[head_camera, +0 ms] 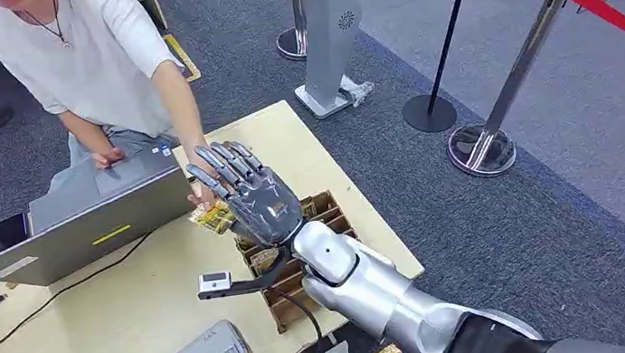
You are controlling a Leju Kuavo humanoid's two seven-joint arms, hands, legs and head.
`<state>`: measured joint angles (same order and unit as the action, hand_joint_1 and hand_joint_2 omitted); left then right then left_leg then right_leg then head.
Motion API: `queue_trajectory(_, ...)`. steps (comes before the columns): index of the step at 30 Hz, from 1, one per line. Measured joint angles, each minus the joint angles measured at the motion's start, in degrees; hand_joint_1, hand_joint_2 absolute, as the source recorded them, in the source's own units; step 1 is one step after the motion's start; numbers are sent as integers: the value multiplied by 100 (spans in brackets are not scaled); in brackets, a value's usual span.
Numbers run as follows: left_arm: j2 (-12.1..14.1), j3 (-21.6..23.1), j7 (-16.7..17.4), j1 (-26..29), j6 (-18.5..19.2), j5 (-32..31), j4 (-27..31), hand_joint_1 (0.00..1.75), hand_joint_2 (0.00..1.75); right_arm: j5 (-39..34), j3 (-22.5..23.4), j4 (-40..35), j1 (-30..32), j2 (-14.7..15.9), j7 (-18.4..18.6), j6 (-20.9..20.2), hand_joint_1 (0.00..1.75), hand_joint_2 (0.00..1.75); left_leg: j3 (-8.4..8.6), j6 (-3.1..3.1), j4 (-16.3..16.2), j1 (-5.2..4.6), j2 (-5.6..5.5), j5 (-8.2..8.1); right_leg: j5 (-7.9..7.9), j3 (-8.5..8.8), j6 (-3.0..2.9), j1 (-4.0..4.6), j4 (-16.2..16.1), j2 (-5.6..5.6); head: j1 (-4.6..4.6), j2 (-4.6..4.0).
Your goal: Pass the card to the sensor for recognition and then transmit it.
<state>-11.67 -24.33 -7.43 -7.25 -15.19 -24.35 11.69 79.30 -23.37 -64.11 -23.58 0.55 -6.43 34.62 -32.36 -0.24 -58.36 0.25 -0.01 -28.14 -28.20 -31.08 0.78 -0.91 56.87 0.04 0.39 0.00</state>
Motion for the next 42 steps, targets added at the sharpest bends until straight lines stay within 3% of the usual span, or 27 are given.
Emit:
queue_trajectory(1, 2, 0, 0, 0, 0, 0, 0, 0, 0, 0, 0, 0, 0, 0, 0, 0, 47, 175, 0, 0, 0, 0, 0, 0, 0, 0, 0, 0, 0, 0, 0, 0)
queue_trajectory(2, 2, 0, 0, 0, 0, 0, 0, 0, 0, 0, 0, 0, 1, 0, 0, -2, 47, 175, 0, 0, 0, 0, 0, 0, 0, 0, 0, 0, 0, 0, 0, 0)
queue_trajectory(3, 0, 0, 0, 0, 0, 0, 0, 0, 0, 0, 0, 0, 1, 0, 0, 0, 164, 175, 0, 0, 0, 0, 0, 0, 0, 0, 0, 0, 0, 0, 0, 0)
queue_trajectory(4, 0, 0, 0, 0, 0, 0, 0, 0, 0, 0, 0, 0, 2, 0, 0, -2, 175, 175, 0, 0, 0, 0, 0, 0, 0, 0, 0, 0, 0, 0, 0, 0)
queue_trajectory(32, 0, 0, -26, 3, -15, 63, 0, 0, 0, -138, -59, 0, 31, 0, -42, -17, 175, 175, 0, 0, 0, 0, 0, 0, 0, 0, 0, 0, 0, 0, 0, 0)
queue_trajectory(35, 0, 2, -39, 4, -15, 79, 0, 0, 0, -454, -72, 0, 31, 0, -192, -68, 175, 175, 0, 0, 0, 0, 0, 0, 0, 0, 0, 0, 0, 0, 0, 0)
queue_trajectory(39, 0, 0, -46, 5, -18, 105, 0, 0, 0, -1192, -109, -35, 42, 0, -592, -460, 175, 175, -1, 0, 0, 0, 0, 0, 0, 0, 0, 0, 0, 0, 0, 0)
queue_trajectory(42, 2, 0, -50, 9, -15, 127, 0, 0, 0, -2086, -216, -207, 86, 0, -1027, -1059, 175, 175, -1, 0, 0, 0, 0, 0, 0, 0, 0, 0, 0, 0, 0, 0)
